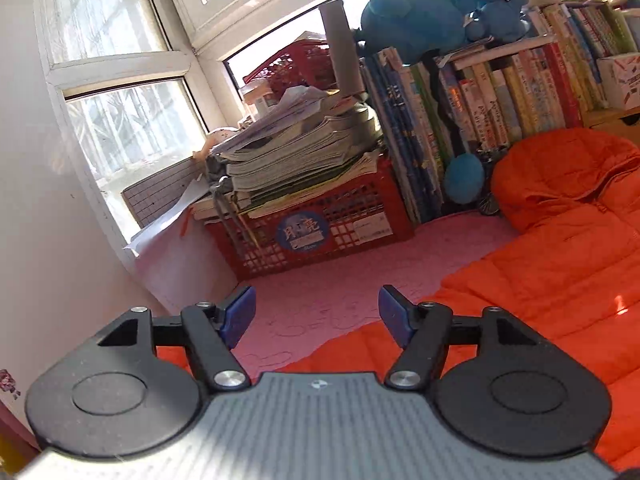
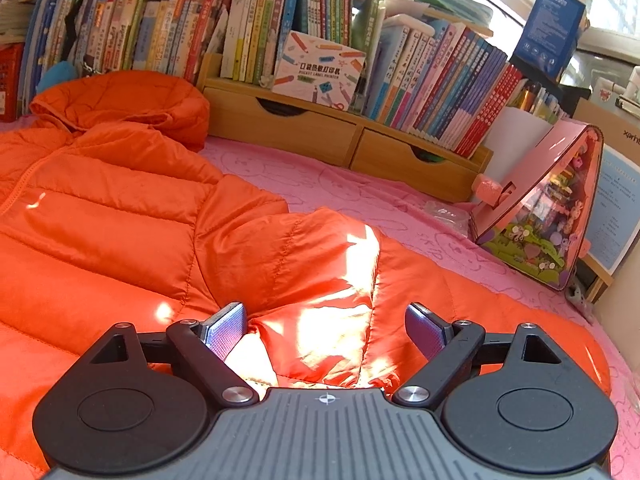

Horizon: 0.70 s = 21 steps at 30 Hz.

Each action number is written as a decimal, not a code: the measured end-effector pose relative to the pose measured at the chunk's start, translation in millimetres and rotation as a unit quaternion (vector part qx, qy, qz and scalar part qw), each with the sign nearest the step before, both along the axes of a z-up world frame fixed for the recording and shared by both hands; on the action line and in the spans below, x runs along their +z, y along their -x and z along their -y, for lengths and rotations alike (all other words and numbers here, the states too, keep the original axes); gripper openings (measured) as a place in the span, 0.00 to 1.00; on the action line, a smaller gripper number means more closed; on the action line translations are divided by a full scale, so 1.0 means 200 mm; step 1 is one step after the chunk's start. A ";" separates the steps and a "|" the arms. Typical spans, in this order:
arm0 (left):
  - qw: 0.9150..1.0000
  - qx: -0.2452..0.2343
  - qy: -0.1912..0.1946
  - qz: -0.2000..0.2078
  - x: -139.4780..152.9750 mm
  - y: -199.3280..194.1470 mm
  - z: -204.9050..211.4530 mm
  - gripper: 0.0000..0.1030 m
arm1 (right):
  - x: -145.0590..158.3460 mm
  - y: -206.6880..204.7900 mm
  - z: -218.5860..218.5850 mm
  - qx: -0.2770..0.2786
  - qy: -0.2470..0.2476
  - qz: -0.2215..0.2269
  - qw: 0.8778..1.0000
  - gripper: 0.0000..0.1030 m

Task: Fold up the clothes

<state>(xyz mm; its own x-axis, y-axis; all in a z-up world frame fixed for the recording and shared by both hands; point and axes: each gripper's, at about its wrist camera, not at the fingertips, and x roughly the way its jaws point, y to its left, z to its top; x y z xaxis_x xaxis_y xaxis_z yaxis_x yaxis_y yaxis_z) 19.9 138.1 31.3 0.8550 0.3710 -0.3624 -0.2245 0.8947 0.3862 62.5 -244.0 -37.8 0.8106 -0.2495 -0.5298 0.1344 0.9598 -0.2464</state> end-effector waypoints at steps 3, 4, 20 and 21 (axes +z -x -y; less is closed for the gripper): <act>0.996 -0.076 0.054 -0.013 -0.02 -0.04 0.20 0.67 | 0.07 0.00 0.09 0.000 -0.050 0.007 0.999 0.84; 0.995 -0.082 0.051 -0.018 -0.05 -0.07 0.26 0.67 | 0.09 0.00 0.13 -0.003 -0.064 0.006 0.998 0.83; 0.994 -0.051 0.045 -0.090 -0.36 -0.18 0.35 0.68 | 0.13 0.12 1.50 -0.279 -0.156 -0.026 0.947 1.00; 0.994 -0.049 0.046 -0.091 -0.36 -0.19 0.35 0.68 | 0.10 0.11 1.54 -0.273 -0.160 -0.043 0.948 1.00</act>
<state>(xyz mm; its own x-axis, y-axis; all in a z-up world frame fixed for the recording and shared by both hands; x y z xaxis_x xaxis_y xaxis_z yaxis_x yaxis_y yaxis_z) 57.1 68.9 -41.5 0.8027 0.2474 -0.5426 -0.0693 0.9424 0.3272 40.4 -551.2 -18.6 0.5577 -0.4350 -0.7070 0.6254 0.7802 0.0133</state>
